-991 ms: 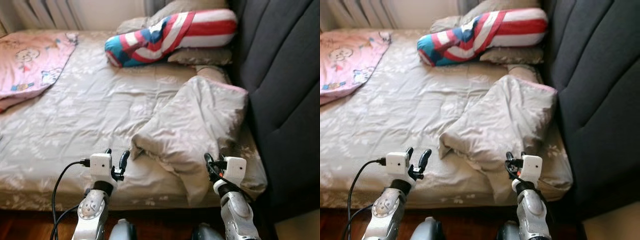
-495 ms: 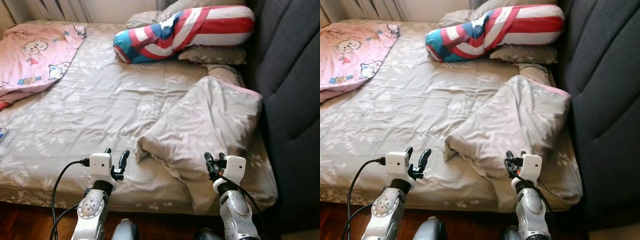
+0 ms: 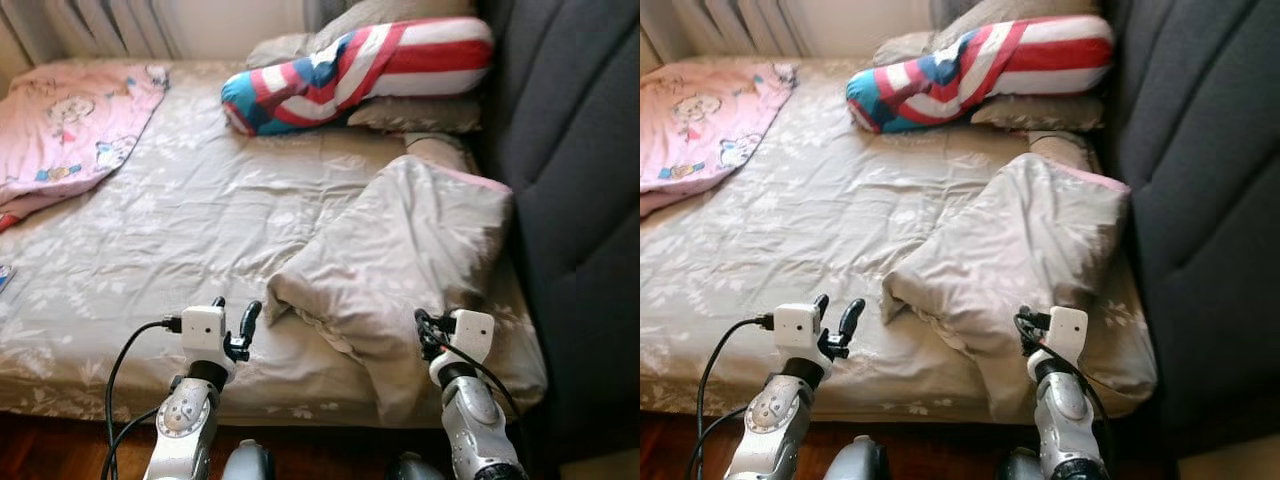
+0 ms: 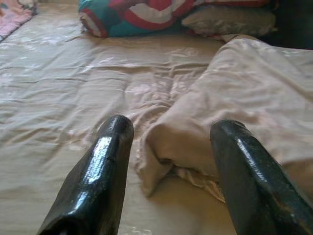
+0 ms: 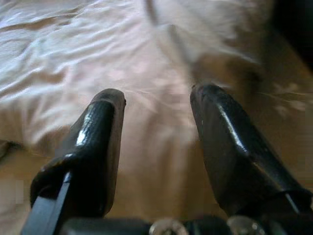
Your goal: Clean up the room
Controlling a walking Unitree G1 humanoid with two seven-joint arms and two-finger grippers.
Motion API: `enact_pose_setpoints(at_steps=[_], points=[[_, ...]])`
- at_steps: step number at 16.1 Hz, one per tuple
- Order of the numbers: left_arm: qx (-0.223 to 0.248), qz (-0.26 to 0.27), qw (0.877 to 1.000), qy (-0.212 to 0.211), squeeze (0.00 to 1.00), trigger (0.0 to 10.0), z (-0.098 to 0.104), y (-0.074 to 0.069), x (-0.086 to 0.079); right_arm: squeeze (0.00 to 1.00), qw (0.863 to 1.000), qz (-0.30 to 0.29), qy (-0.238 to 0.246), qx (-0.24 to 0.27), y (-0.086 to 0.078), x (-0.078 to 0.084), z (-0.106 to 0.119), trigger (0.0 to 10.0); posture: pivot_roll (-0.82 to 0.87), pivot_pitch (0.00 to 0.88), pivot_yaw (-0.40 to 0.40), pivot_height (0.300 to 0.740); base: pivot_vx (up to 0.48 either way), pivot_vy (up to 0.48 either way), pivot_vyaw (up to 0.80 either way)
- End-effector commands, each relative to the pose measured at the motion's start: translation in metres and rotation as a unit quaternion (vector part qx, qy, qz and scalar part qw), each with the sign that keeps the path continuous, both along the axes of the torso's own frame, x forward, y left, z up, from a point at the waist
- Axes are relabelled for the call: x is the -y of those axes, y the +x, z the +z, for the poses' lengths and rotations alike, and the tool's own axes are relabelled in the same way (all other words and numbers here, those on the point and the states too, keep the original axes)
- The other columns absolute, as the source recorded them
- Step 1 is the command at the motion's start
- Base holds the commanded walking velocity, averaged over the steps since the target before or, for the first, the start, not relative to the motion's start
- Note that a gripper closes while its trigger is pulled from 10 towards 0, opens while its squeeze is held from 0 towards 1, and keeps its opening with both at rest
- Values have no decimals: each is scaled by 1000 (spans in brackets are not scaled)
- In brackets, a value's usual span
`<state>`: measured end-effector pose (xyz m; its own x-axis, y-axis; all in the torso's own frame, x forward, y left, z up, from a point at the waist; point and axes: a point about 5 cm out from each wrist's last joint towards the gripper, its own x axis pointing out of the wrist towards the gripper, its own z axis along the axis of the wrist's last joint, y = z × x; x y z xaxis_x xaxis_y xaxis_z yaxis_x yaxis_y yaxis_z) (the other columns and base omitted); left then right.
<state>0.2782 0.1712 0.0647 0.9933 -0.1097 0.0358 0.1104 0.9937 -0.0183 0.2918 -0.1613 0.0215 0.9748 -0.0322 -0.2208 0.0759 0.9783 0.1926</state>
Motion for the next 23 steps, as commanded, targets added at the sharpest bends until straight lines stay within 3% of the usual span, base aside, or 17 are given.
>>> enact_pose_setpoints(at_steps=[1, 17, 20, 23], points=[[-1, 2, 1000, -5, 0, 10000, 0, -1, -1, 0, 1000, -1, 3, -6, 2, -1, 0, 10000, -22, 164, -4, 652, 259, 0, 0], [-4, 2, 1000, -5, 0, 10000, -1, -1, -2, 0, 1000, 9, -1, -24, -1, -6, -7, 10000, -21, 165, -5, 652, 262, 0, 0], [-4, 0, 1000, -5, 0, 10000, -1, -1, -1, 0, 1000, 1, 0, -25, -1, -4, -7, 10000, -21, 163, -4, 652, 0, 0, 0], [-3, -5, 1000, -7, 0, 10000, 0, 0, 2, 0, 996, -46, 21, -69, 1, 10, -14, 10000, -16, 158, -1, 652, 0, 0, 0]])
